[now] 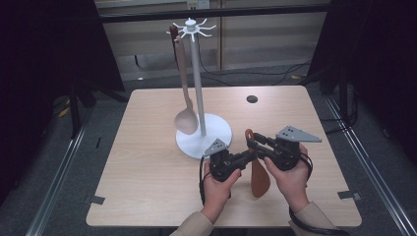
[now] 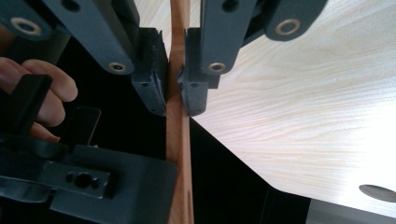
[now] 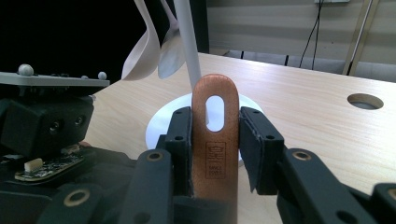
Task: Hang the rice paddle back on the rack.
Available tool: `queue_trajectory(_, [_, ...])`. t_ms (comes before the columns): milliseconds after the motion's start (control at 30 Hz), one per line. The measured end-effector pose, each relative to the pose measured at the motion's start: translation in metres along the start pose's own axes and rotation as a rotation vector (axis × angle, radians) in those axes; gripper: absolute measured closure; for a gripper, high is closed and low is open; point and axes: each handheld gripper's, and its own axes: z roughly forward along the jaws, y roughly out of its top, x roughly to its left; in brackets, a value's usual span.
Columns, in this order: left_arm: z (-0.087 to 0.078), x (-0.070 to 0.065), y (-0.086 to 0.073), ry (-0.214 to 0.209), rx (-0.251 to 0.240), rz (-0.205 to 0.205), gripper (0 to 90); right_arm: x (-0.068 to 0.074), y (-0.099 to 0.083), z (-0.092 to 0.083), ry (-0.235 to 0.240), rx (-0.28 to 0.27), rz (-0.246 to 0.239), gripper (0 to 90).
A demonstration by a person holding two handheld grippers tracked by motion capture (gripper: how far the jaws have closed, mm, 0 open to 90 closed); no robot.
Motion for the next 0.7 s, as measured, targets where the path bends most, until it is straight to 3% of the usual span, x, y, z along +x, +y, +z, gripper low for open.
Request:
queue_trajectory(400, [-0.002,0.000,0.006,0.004,0.007,0.011,82.9,-0.004,-0.001,-0.001,0.006,-0.041,0.037,66.6])
queue_trajectory(700, [-0.014,0.008,0.013,0.005,-0.004,0.003,82.9,-0.012,0.000,-0.007,-0.026,-0.088,0.029,47.6])
